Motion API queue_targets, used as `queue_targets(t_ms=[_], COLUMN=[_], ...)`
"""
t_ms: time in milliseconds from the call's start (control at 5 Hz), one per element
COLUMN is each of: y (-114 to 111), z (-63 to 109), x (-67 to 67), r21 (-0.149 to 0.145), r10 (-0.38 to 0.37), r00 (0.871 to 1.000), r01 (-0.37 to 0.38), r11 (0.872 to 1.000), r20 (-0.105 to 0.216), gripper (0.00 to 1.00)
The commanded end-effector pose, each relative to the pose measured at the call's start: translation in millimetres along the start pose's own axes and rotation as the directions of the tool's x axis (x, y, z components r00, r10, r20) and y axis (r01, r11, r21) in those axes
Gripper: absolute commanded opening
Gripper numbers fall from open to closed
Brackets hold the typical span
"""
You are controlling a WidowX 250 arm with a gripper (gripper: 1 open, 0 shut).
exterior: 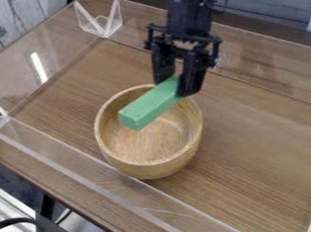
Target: Put the green block in the brown bowl
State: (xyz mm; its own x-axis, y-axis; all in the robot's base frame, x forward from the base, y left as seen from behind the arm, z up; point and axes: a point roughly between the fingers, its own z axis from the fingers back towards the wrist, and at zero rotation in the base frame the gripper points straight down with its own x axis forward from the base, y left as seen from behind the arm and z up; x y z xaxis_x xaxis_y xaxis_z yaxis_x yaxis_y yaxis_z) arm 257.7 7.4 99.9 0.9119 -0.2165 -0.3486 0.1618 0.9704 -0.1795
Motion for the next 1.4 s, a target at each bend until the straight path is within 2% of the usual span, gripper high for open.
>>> queue_targets(t_ms=[0, 400, 1000, 1200], y=[7, 2, 8, 5], z=[2.3, -13.8, -22.1, -38.7], x=[-16.0, -26.2, -25.9, -29.1], r21=[0.046, 0.077, 0.092, 0.048], r10=[-0.030, -0.162, -0.097, -0.083], r00=[0.999, 0.985, 0.993, 0.994], r01=[0.029, 0.158, 0.104, 0.087], r11=[0.999, 0.984, 0.990, 0.995], r20=[0.025, 0.056, -0.072, -0.076], gripper=[0.00, 0.00, 0.00, 0.00])
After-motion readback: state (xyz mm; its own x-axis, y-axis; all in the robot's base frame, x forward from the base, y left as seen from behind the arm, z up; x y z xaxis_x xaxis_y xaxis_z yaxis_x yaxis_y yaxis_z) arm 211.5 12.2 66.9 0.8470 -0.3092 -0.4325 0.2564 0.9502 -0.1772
